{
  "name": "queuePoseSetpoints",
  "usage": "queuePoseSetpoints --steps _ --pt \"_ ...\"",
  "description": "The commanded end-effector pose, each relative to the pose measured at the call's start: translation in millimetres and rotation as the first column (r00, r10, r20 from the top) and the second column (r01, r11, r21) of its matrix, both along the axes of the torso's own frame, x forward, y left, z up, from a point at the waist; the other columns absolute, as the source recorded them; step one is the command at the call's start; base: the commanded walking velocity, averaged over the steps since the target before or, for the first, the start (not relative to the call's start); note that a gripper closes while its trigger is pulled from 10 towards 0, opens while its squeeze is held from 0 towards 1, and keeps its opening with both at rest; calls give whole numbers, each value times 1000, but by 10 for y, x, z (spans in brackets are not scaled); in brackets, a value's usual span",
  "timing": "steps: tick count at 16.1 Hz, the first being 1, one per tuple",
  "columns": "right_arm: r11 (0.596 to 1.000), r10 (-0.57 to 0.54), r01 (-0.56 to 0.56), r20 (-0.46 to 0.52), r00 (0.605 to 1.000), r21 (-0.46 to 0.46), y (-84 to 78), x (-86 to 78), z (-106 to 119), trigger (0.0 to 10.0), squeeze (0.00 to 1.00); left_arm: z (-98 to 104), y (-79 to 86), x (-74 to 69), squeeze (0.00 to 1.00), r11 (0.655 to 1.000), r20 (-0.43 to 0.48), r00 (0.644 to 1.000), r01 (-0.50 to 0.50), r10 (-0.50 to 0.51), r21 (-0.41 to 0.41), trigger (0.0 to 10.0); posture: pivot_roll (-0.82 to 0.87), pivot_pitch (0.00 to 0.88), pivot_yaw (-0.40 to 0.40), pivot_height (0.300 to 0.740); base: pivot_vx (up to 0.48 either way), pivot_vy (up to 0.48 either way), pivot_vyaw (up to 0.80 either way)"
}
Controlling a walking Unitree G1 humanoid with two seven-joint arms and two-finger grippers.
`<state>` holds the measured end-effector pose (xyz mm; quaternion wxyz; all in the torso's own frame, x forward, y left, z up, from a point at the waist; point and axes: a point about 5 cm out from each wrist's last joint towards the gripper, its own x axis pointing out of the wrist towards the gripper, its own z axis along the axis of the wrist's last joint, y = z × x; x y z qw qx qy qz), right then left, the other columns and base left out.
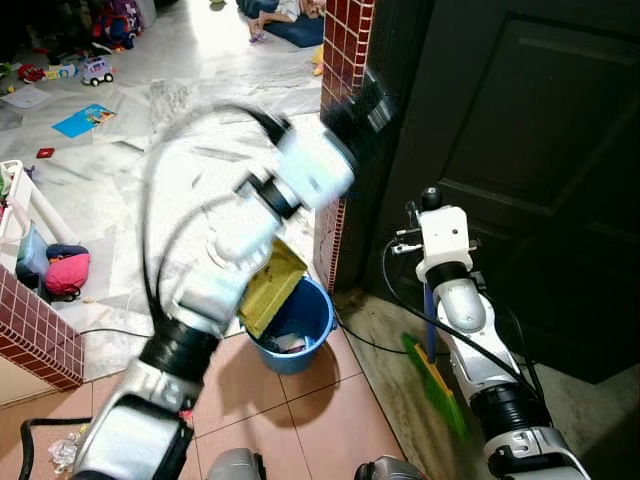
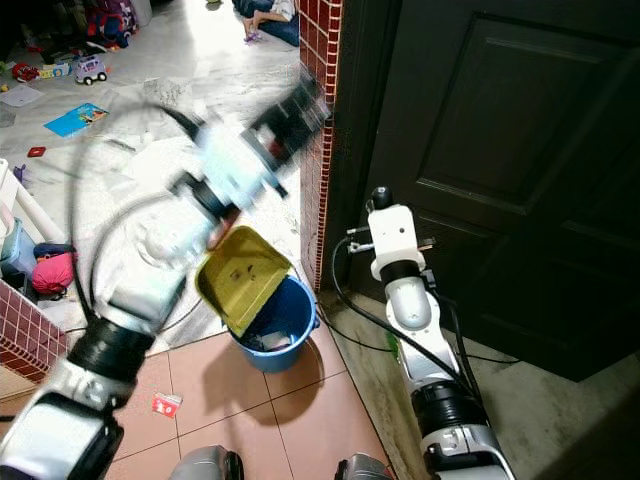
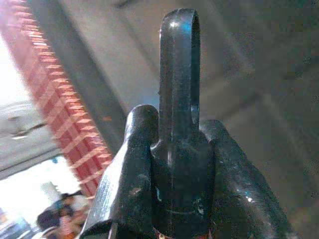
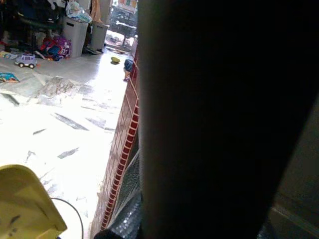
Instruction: Sweep floor
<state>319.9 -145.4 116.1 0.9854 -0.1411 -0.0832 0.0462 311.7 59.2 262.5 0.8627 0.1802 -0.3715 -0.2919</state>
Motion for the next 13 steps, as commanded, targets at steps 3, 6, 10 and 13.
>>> queuePoseSetpoints --steps 3,6,10,13 --pt "1000 14 -13 63 998 -20 12 57 139 10000 0 553 311 40 0 965 138 977 -127 162 -230 10000 13 0 -1 740 0 0 0" --pt "1000 14 -13 61 998 -20 8 57 133 10000 0 917 860 44 0 844 244 842 -369 480 -389 10000 13 0 -2 740 0 0 0" --pt "1000 21 -19 56 998 -23 6 66 120 10000 0 989 1205 -12 0 759 328 690 -533 645 -373 10000 24 0 -13 740 0 0 0" --pt "998 59 -59 24 998 -11 68 37 55 10000 0 406 1409 173 0 676 114 673 -690 730 -257 10000 22 0 -14 740 0 0 0"
